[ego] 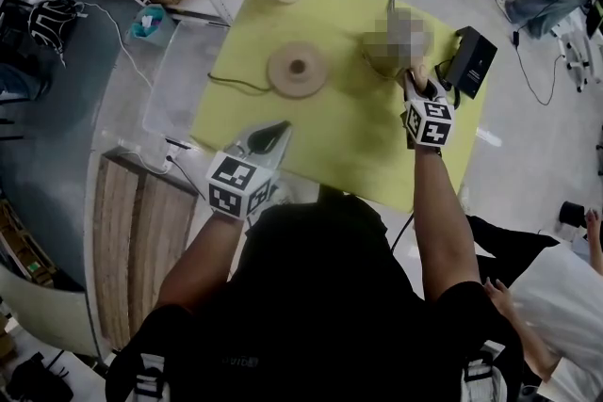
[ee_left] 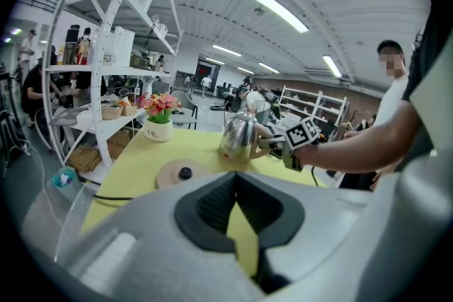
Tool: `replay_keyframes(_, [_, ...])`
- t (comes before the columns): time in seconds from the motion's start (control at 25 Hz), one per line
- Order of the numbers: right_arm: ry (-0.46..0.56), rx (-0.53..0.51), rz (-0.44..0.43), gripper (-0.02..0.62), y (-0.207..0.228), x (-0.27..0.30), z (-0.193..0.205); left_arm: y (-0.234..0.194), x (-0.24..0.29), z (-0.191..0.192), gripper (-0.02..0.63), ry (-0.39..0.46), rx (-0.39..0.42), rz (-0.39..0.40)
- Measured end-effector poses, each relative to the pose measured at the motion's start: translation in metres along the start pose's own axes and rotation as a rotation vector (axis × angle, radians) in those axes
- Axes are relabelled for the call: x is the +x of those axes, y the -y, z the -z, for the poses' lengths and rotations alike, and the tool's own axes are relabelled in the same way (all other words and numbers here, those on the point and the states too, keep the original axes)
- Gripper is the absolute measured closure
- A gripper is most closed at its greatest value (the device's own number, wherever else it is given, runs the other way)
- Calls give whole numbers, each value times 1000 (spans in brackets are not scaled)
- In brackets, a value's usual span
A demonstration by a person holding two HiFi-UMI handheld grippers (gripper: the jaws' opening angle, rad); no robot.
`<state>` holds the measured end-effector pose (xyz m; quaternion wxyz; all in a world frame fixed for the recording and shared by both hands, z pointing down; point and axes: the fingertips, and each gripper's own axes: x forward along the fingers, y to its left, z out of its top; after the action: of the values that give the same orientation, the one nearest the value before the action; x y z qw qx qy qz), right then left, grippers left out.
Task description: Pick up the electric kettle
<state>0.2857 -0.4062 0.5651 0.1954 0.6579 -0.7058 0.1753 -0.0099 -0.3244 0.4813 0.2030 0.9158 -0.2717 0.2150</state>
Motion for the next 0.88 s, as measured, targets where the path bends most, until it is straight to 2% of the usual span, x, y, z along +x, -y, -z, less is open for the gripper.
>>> replay_keyframes(0.36, [-13,-2,-4,502,0,0,3,7,-9,5,604,8,5,3])
replay_keyframes(0.56, [-58,1,-7,489,-1,-1,8,8,-16,7,604,15,1,6])
replay_keyframes(0.88, [-56,8,70,454,0,-24,12,8,-28,8,604,36,-1,12])
